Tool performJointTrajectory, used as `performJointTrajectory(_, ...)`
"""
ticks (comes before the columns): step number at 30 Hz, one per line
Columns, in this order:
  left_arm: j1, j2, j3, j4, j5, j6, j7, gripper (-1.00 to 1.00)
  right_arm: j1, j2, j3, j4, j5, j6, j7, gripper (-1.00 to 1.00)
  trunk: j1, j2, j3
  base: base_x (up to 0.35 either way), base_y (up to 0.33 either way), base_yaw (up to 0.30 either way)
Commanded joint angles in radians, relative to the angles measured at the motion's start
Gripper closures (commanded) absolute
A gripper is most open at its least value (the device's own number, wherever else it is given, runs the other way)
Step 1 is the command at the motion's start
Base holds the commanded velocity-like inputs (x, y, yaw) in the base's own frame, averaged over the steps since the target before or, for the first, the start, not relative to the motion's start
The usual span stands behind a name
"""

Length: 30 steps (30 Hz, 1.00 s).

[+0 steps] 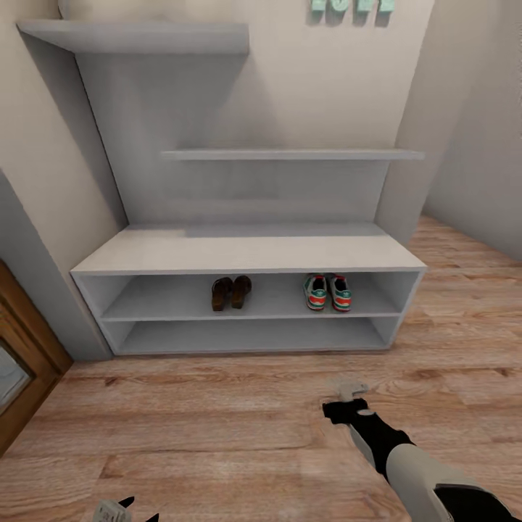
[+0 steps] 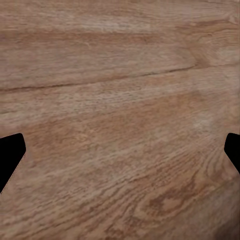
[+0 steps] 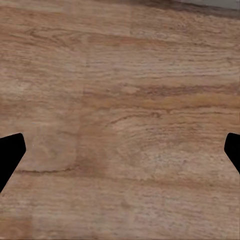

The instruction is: Pick up the two gym shoes and the two sandals from the corridor floor and place them onto the hallstand (shoe rack) in the corridor, making sure they are on the rack and not on the floor. Arrange them so the two gym shoes are next to each other and the two sandals are next to each other.

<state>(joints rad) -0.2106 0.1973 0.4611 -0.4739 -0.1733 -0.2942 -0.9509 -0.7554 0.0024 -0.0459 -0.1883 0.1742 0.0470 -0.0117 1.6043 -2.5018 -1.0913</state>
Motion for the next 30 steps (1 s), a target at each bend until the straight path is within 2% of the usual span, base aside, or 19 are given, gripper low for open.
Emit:
performJointTrajectory(1, -0.001, -0.001, 0.008, 0.0, -0.011, -0.005, -0.004, -1.0, 0.0, -0.017, -0.005, 0.013, 0.014, -0.013, 0.035, -1.0, -0.001, 0.0, 0.003, 0.0, 0.0, 0.0)
performJointTrajectory(9, -0.001, -0.001, 0.008, 0.0, -0.011, -0.005, -0.003, -1.0, 0.01, -0.113, -0.005, 0.105, 0.024, -0.121, 0.253, -1.0, -0.004, 0.002, 0.034, 0.0, 0.0, 0.0)
performJointTrajectory(11, -0.001, -0.001, 0.008, 0.0, -0.01, -0.005, -0.003, -1.0, 0.018, -0.132, -0.005, 0.12, 0.024, -0.152, 0.299, -1.0, -0.012, 0.016, 0.04, 0.0, 0.0, 0.0)
performJointTrajectory(12, -0.001, -0.001, 0.008, 0.0, -0.01, -0.005, -0.003, -1.0, 0.018, -0.132, -0.005, 0.12, 0.024, -0.152, 0.299, -1.0, -0.016, 0.023, 0.044, 0.0, 0.0, 0.0)
performJointTrajectory(13, -0.001, -0.001, 0.008, 0.0, -0.01, -0.006, -0.003, -1.0, 0.028, -0.15, -0.005, 0.129, 0.025, -0.183, 0.342, -1.0, -0.02, 0.03, 0.047, 0.0, 0.0, 0.0)
performJointTrajectory(14, -0.001, -0.001, 0.008, 0.0, -0.01, -0.006, -0.003, -1.0, 0.028, -0.15, -0.005, 0.129, 0.025, -0.183, 0.342, -1.0, -0.023, 0.037, 0.05, 0.0, 0.0, 0.0)
performJointTrajectory(16, -0.001, -0.001, 0.009, 0.0, -0.009, -0.006, -0.003, -1.0, 0.049, -0.173, -0.005, 0.138, 0.025, -0.223, 0.401, -1.0, -0.031, 0.051, 0.056, 0.0, 0.0, 0.0)
performJointTrajectory(22, 0.0, -0.001, 0.01, 0.0, -0.007, -0.005, -0.002, -1.0, 0.103, -0.206, -0.006, 0.145, 0.023, -0.279, 0.486, -1.0, -0.054, 0.093, 0.075, 0.0, 0.0, 0.0)
performJointTrajectory(30, 0.014, -0.001, 0.022, -0.001, -0.004, -0.006, 0.012, -1.0, 0.177, -0.22, -0.006, 0.146, 0.022, -0.355, 0.52, -1.0, -0.085, 0.149, 0.1, 0.0, 0.0, 0.0)
